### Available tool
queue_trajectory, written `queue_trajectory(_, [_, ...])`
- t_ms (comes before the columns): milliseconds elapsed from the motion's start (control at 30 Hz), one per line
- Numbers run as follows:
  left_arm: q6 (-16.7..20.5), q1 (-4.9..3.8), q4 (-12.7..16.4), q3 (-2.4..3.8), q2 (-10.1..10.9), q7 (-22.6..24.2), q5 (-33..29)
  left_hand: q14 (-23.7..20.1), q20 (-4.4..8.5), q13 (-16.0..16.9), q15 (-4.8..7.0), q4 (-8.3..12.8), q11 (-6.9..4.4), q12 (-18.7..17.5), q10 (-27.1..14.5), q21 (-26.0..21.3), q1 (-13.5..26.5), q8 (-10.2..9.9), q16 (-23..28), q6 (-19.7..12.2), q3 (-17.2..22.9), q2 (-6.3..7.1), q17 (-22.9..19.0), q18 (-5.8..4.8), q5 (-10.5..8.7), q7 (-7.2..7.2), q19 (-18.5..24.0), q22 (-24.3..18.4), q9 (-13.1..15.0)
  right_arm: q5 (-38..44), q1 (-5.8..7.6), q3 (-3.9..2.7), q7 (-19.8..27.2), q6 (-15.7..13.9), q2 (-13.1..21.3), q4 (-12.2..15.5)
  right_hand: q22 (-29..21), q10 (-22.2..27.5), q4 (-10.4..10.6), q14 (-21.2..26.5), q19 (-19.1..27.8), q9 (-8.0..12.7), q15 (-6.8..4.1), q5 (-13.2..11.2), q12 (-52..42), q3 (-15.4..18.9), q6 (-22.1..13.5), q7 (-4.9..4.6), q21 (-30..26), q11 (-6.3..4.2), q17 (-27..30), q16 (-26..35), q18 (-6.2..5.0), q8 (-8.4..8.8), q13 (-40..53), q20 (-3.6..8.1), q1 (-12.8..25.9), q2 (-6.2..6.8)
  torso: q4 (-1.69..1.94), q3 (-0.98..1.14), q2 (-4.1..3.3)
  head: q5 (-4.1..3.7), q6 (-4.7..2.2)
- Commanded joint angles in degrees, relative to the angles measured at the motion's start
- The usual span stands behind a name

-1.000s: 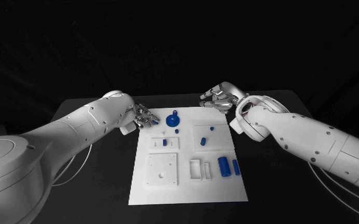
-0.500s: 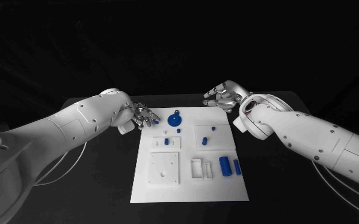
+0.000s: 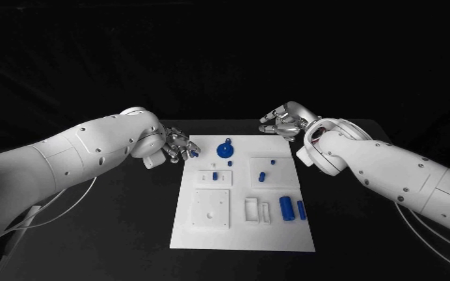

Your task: Assemble the parts on the task board

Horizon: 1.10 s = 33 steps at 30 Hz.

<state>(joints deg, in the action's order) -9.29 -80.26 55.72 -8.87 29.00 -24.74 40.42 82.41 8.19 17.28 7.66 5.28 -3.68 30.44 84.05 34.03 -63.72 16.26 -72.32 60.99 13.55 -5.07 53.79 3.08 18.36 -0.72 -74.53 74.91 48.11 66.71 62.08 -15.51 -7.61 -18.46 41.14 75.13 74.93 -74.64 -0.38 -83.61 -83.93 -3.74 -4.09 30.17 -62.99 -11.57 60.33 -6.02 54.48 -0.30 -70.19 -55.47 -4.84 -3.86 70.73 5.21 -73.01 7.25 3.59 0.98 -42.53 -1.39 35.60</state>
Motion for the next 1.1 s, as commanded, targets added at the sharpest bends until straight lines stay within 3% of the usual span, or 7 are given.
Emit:
queue_trajectory(33, [4.5, -0.26, 2.1, -0.15, 0.7, -2.2, 1.2, 0.4, 0.12, -0.1, -0.18, 2.5, -0.34, 0.4, 2.5, 0.3, -0.5, -0.1, -0.3, 2.4, 2.7, -0.15, 0.0, -0.51, 0.16, 1.78, -0.4, 1.3, 15.4, -0.3, -0.17, -0.03, 0.4, 0.7, 0.1, 0.0, 5.9, 0.2, 0.2, -0.4, -3.9, 0.1, 0.07, 0.0, -0.3, -0.1, -0.2, 0.02, 0.0, 0.09, 0.0, -0.1, -0.78, 0.31, 0.0, -0.14, 0.4, 0.01, 0.28, -0.10, 0.43, 0.05, 0.18])
queue_trajectory(133, [8.0, -0.28, 4.9, -1.11, 1.9, -1.8, 2.7, 0.5, 0.08, -0.2, -0.19, 2.6, -0.38, 0.7, 2.6, 0.9, -0.5, -0.4, -0.4, 2.6, 2.8, -0.10, 0.0, -0.44, 0.15, 1.80, -0.7, 1.4, 15.1, -0.3, -0.31, -0.03, 0.4, 0.7, 0.2, 0.0, 5.9, 0.2, 0.3, -0.4, -3.9, 0.1, 0.06, 0.0, -0.3, -0.2, -0.2, 0.00, 0.0, 0.11, 0.0, 0.0, -0.79, 0.31, 0.0, -0.13, 0.6, 0.00, 0.42, -0.19, 0.53, -0.07, 0.36])
queue_trajectory(367, [15.0, 0.10, 9.9, -3.22, 3.4, -1.0, 7.5, 0.6, -0.05, -0.2, -0.19, 2.4, -0.43, 1.3, 2.6, 2.0, -0.6, -0.6, -0.7, 2.8, 2.8, -0.16, 0.0, -0.20, -0.14, 1.83, -1.1, 1.6, 14.9, -0.4, -0.46, -0.03, 0.2, 1.3, 0.5, 0.0, 5.9, 0.2, 0.3, -0.4, -3.9, 0.1, 0.06, 0.0, -0.3, -0.2, -0.2, 0.00, 0.0, 0.11, 0.0, 0.0, -0.79, 0.31, 0.0, -0.13, 0.6, 0.00, 0.48, -0.12, 0.35, 0.25, 0.39])
queue_trajectory(500, [17.2, 0.97, 11.1, -3.69, 3.5, -0.9, 9.9, 0.6, -0.15, -0.2, -0.23, 2.3, -0.49, 1.6, 2.6, 2.5, -0.6, -0.6, -1.1, 3.0, 2.8, -0.11, 0.1, -0.06, -0.10, 1.89, -1.2, 1.7, 14.9, -0.4, -0.51, -0.03, 0.3, 1.2, 0.6, 0.0, 5.9, 0.2, 0.1, -0.4, -3.9, 0.1, 0.06, 0.0, -0.3, -0.3, -0.2, 0.00, 0.0, 0.09, 0.0, 0.0, -0.78, 0.31, 0.0, -0.13, 0.4, -0.03, 0.38, -0.16, 0.28, 0.25, 0.50])
queue_trajectory(667, [17.6, 2.02, 11.8, -3.95, 3.3, -1.1, 10.8, 0.5, -0.20, -0.3, -0.23, 2.3, -0.51, 1.8, 2.6, 2.7, -0.7, -0.5, -1.3, 3.1, 2.8, -0.06, 0.0, 0.06, 0.04, 1.92, -1.1, 1.7, 15.1, -0.4, -0.54, -0.03, 0.3, 1.2, 0.6, 0.0, 5.9, 0.1, 0.0, -0.4, -3.9, 0.1, 0.06, -0.1, -0.4, -0.4, -0.2, 0.00, 0.0, 0.10, 0.0, 0.0, -0.77, 0.31, 0.1, -0.13, 0.3, -0.05, 0.21, -0.01, 0.18, 0.33, 0.70])
queue_trajectory(1000, [13.0, 2.81, 12.3, -4.56, 2.3, -1.8, 12.3, 0.4, -0.20, -0.5, -0.27, 2.4, -0.47, 1.8, 2.5, 2.6, -0.6, -0.2, -1.3, 2.8, 3.1, -0.22, -0.4, 0.00, 0.67, 1.87, -0.9, 1.6, 15.8, -0.4, -0.60, -0.03, 0.4, 1.2, 0.3, 0.2, 5.9, 0.2, -0.4, -0.4, -3.9, 0.1, 0.04, -0.2, -0.3, -0.7, -0.2, -0.02, 0.1, 0.09, 0.0, 0.0, -0.74, 0.31, 0.0, -0.11, 0.2, -0.24, 0.09, 0.08, 0.15, 0.35, 1.02])
queue_trajectory(1100, [12.1, 3.17, 12.2, -4.73, 1.9, -1.9, 12.9, 0.4, -0.19, -0.5, -0.27, 2.4, -0.46, 1.7, 2.5, 2.6, -0.6, -0.2, -1.3, 2.7, 3.2, -0.25, -0.4, -0.01, 0.70, 1.86, -0.8, 1.6, 15.8, -0.4, -0.62, -0.03, 0.4, 1.1, 0.2, 0.2, 5.8, 0.2, -0.8, -0.4, -3.9, 0.1, 0.07, -0.4, -0.3, -1.0, -0.2, -0.03, 0.1, 0.09, 0.0, 0.0, -0.74, 0.32, 0.1, -0.11, 0.1, -0.35, 0.22, 0.09, 0.16, 0.25, 1.11])
